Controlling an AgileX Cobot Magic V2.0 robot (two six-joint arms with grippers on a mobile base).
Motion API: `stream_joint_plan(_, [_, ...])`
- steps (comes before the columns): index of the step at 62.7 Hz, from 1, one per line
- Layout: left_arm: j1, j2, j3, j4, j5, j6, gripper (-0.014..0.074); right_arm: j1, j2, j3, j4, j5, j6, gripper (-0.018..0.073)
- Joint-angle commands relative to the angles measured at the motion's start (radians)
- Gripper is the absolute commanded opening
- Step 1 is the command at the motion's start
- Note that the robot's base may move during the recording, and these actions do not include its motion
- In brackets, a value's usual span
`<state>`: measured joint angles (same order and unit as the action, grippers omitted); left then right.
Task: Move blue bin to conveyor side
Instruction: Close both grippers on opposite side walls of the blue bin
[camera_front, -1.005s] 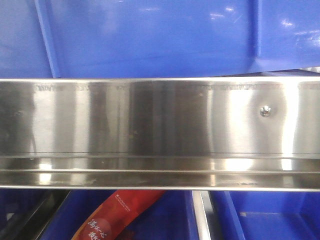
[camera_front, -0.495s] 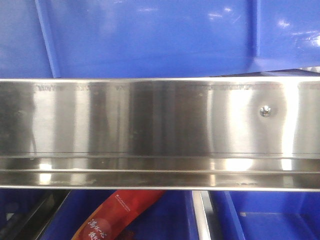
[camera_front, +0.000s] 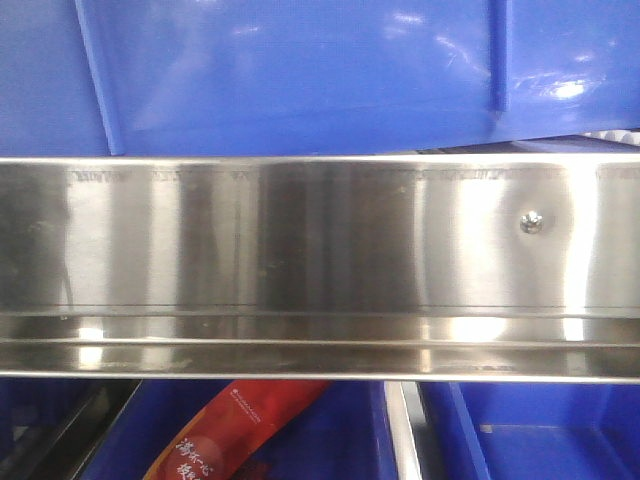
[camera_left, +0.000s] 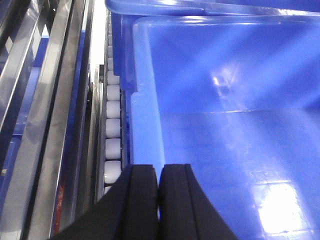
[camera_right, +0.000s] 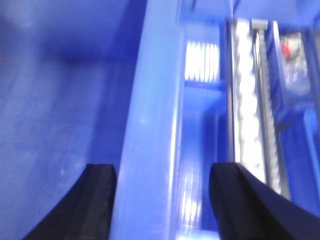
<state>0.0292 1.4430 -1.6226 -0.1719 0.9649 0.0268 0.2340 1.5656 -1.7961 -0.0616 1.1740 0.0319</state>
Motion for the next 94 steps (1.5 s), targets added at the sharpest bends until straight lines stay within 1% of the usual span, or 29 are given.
stream_joint_plan(1, [-0.006, -0.004, -0.007, -0.009, 0.003, 0.000, -0.0010, 0.000, -0.001, 0.002, -0.008, -0.070, -0.032, 0.0297])
stream_joint_plan(13, [-0.006, -0.004, -0.007, -0.009, 0.020, 0.000, -0.0010, 0.000, -0.001, 0.002, -0.008, -0.109, -0.032, 0.0297])
stream_joint_plan(23, [-0.006, -0.004, -0.007, -0.009, 0.020, 0.000, -0.0010, 0.000, 0.014, 0.002, -0.008, -0.144, -0.059, 0.0297])
stream_joint_plan(39, [-0.006, -0.004, -0.007, -0.009, 0.044, 0.000, -0.0010, 0.000, 0.053, 0.002, -0.001, -0.142, -0.061, 0.0297])
stream_joint_plan(70, [-0.006, -0.004, -0.007, -0.009, 0.044, 0.000, -0.0010, 0.000, 0.059, 0.002, 0.006, -0.128, -0.061, 0.0295])
stream_joint_plan(73, [-0.006, -0.004, -0.007, -0.009, 0.044, 0.000, -0.0010, 0.000, 0.059, 0.002, 0.006, -0.128, -0.061, 0.0264])
stream_joint_plan(76, [-0.006, -0.004, -0.007, -0.009, 0.044, 0.000, -0.0010, 0.000, 0.059, 0.002, 0.006, -0.127, -0.061, 0.0207])
stream_joint_plan(79, [-0.006, -0.004, -0.007, -0.009, 0.044, 0.000, -0.0010, 0.000, 0.059, 0.002, 0.006, -0.124, -0.061, 0.0106])
stream_joint_plan(80, [-0.006, -0.004, -0.007, -0.009, 0.044, 0.000, -0.0010, 0.000, 0.059, 0.002, 0.006, -0.121, -0.061, 0.0056])
stream_joint_plan(85, [-0.006, -0.004, -0.007, -0.009, 0.044, 0.000, -0.0010, 0.000, 0.059, 0.002, 0.006, -0.107, -0.062, -0.0109])
stream_joint_plan(89, [-0.006, -0.004, -0.007, -0.009, 0.044, 0.000, -0.0010, 0.000, 0.059, 0.002, 0.006, -0.093, -0.073, -0.0070])
stream_joint_plan(94, [-0.006, -0.002, -0.007, -0.009, 0.040, 0.000, -0.0010, 0.000, 0.059, 0.002, 0.006, -0.085, -0.084, -0.0074])
